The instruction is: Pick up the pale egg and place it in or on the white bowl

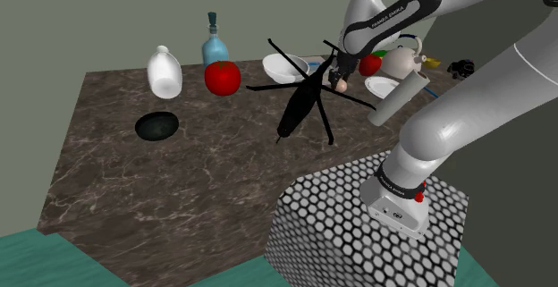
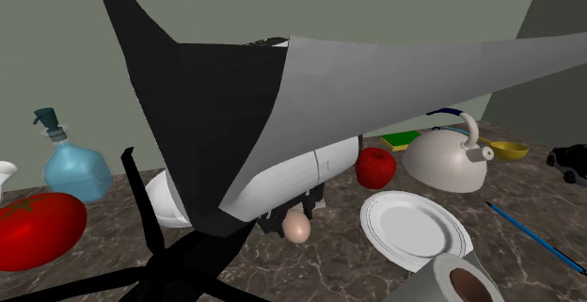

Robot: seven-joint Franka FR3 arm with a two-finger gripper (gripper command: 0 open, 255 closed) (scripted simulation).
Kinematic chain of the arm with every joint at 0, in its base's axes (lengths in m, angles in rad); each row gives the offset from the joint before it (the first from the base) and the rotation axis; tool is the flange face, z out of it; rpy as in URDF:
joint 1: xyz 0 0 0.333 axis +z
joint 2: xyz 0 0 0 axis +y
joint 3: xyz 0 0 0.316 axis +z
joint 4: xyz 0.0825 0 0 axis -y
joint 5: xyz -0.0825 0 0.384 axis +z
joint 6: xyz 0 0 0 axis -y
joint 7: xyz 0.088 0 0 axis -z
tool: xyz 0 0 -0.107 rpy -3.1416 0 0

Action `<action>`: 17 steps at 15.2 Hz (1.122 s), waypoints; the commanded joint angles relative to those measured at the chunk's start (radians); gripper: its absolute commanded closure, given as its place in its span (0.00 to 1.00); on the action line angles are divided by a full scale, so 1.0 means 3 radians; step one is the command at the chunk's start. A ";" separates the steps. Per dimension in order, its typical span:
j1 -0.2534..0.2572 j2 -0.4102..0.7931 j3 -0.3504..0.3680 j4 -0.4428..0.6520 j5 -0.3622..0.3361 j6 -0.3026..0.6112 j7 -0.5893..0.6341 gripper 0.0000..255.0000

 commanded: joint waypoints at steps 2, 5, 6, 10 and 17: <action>0.0000 0.0000 0.0000 0.0000 0.0000 0.0000 0.0000 1.00; 0.0000 0.0001 0.0000 0.0000 0.0000 0.0000 0.0000 1.00; 0.0000 0.0001 0.0000 0.0000 0.0000 0.0000 0.0000 1.00; 0.0003 -0.0040 0.0005 0.0015 0.0009 -0.0056 -0.0010 1.00; 0.0022 -0.0289 0.0043 0.0155 0.0071 -0.0441 -0.0078 1.00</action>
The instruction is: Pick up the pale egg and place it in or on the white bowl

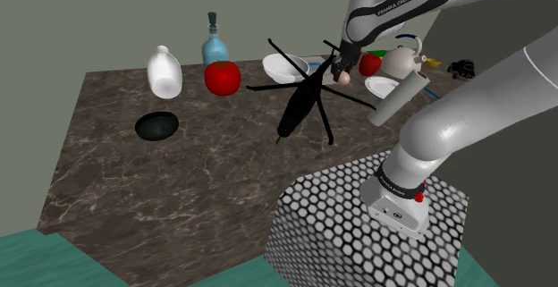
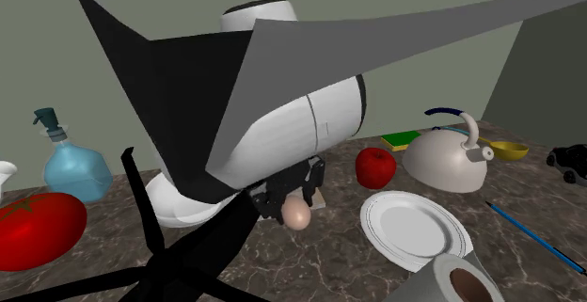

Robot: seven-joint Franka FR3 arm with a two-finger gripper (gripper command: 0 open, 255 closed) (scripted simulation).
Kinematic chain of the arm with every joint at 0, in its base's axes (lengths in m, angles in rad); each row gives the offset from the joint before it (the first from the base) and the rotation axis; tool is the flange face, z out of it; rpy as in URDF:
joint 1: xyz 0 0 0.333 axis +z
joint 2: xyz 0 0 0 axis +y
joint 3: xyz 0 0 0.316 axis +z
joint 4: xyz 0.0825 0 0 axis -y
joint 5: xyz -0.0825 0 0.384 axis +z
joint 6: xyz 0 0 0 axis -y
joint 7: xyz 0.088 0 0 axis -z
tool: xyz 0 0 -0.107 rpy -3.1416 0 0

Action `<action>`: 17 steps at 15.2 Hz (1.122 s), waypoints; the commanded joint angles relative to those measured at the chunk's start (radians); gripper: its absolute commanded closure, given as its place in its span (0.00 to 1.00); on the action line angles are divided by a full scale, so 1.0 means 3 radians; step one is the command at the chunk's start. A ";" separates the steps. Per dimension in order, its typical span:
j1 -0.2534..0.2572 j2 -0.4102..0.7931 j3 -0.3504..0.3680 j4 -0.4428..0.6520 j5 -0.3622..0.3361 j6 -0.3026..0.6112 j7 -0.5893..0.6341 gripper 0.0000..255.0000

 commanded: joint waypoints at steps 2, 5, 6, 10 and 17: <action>0.0005 -0.0098 0.0013 0.0066 0.0023 -0.0163 -0.0033 1.00; 0.0013 -0.0181 0.0031 0.0142 0.0048 -0.0321 -0.0059 1.00; 0.0015 -0.0207 0.0037 0.0169 0.0057 -0.0372 -0.0068 1.00; 0.0025 -0.0298 0.0061 0.0283 0.0089 -0.0576 -0.0101 1.00; 0.0043 -0.0419 0.0103 0.0508 0.0142 -0.0919 -0.0156 1.00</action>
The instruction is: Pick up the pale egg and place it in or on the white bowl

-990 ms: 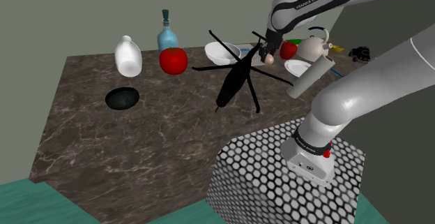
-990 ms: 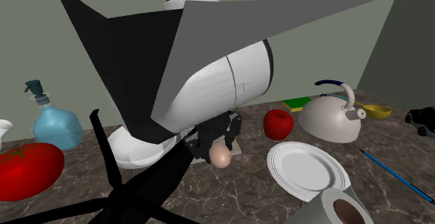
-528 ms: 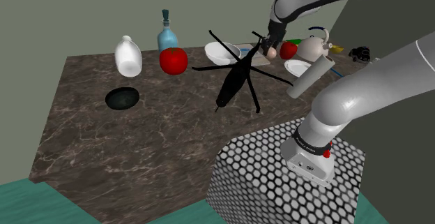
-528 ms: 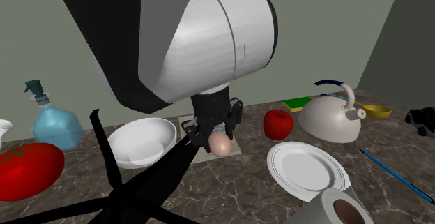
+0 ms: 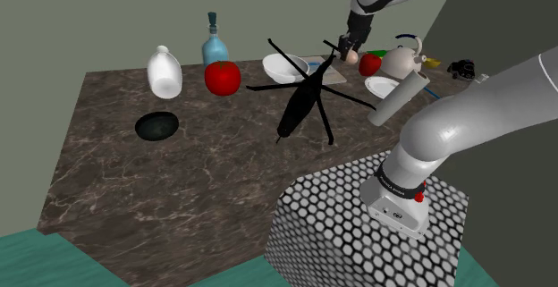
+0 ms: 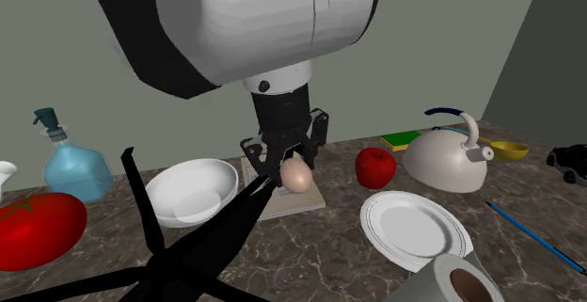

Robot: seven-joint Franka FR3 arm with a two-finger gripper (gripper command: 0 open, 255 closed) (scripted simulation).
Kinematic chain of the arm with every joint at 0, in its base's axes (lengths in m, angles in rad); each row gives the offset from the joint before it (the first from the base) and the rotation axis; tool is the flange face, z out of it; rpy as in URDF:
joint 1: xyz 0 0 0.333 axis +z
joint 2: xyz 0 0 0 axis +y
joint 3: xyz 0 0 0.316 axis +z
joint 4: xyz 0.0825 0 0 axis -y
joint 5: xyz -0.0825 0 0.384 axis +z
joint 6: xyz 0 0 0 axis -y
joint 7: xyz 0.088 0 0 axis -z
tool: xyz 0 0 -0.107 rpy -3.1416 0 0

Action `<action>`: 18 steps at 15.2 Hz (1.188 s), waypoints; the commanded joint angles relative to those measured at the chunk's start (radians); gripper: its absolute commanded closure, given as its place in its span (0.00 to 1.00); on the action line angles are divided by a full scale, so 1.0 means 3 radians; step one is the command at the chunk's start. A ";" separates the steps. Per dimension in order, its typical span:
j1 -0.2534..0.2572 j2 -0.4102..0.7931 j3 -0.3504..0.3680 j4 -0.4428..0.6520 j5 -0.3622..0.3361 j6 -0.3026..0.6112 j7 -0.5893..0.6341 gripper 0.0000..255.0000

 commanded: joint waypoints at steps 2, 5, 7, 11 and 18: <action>0.0002 -0.0052 0.0013 0.0102 0.0018 -0.0151 -0.0032 1.00; 0.0081 0.0114 0.0100 0.0243 0.0088 -0.0154 0.0083 1.00; 0.0153 0.0287 0.0182 0.0396 0.0152 -0.0159 0.0192 1.00; 0.0280 0.0648 0.0332 0.0746 0.0260 -0.0192 0.0393 1.00; 0.0463 0.1324 0.0549 0.1498 0.0388 -0.0333 0.0701 1.00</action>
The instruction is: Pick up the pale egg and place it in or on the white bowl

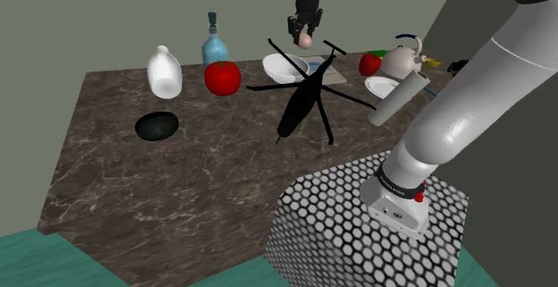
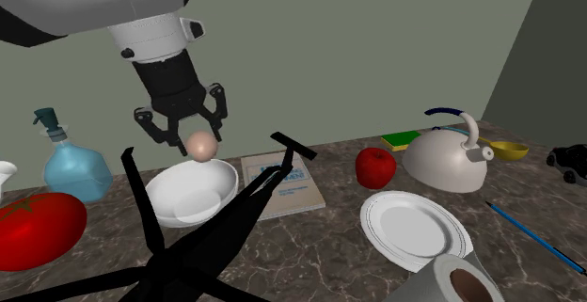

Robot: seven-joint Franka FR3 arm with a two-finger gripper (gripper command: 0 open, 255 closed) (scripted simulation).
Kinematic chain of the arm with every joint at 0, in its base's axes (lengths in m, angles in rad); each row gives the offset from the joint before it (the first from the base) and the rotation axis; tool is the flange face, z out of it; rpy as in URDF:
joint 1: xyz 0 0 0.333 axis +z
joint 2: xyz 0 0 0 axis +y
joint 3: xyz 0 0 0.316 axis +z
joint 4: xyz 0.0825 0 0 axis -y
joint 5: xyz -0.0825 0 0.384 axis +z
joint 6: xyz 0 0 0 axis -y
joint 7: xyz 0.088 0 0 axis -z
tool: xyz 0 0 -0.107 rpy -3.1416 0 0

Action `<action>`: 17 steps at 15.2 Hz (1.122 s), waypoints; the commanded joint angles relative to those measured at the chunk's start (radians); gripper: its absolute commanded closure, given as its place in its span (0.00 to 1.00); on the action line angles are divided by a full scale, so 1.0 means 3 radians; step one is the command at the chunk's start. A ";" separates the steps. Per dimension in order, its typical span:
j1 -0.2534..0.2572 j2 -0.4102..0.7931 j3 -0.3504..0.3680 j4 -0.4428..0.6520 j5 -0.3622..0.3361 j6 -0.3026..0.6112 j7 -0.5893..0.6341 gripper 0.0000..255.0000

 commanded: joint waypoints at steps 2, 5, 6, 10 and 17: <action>0.0086 0.0370 0.0096 0.0454 0.0045 -0.0113 0.0146 1.00; 0.0085 0.0398 0.0092 0.0352 0.0036 0.0015 0.0168 1.00; 0.0084 0.0409 0.0091 0.0320 0.0033 0.0058 0.0175 1.00; 0.0080 0.0458 0.0088 0.0197 0.0020 0.0227 0.0205 1.00; 0.0074 0.0570 0.0081 0.0011 -0.0006 0.0522 0.0258 1.00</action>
